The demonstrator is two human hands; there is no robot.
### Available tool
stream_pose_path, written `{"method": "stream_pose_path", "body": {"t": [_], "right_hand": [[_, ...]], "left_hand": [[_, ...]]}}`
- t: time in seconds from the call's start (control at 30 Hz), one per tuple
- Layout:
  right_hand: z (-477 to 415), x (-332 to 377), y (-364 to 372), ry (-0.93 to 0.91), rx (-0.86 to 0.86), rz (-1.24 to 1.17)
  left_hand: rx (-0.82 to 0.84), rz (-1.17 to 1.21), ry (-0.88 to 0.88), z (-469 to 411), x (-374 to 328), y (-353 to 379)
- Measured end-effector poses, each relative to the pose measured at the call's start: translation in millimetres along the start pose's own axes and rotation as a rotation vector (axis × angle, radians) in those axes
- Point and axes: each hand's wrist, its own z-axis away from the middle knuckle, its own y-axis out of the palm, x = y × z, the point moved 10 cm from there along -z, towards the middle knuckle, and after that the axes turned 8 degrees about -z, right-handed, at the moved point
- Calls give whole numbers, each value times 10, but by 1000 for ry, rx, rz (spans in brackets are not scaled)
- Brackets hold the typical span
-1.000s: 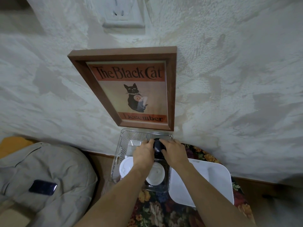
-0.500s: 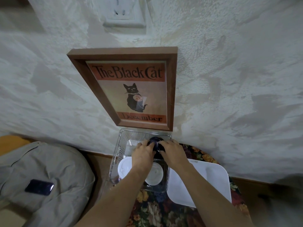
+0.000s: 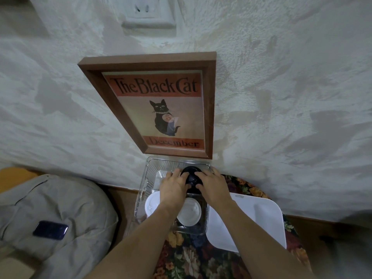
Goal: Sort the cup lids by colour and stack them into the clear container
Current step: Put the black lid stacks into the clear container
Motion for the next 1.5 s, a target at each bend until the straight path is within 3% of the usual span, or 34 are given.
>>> {"method": "stream_pose_path", "body": {"t": [0.43, 0.6, 0.8, 1.17, 1.5], "right_hand": [[237, 118, -99, -41, 12, 52], [545, 76, -109, -25, 38, 88], [1104, -96, -234, 24, 57, 109], [2533, -597, -253, 85, 82, 136], [3794, -1361, -4, 115, 82, 68]], "left_hand": [[-27, -66, 36, 209, -57, -176], [45, -152, 71, 420, -176, -147], [82, -263, 141, 845, -426, -92], [57, -230, 176, 1961, -1174, 133], [166, -148, 236, 3019, -1991, 945]]}}
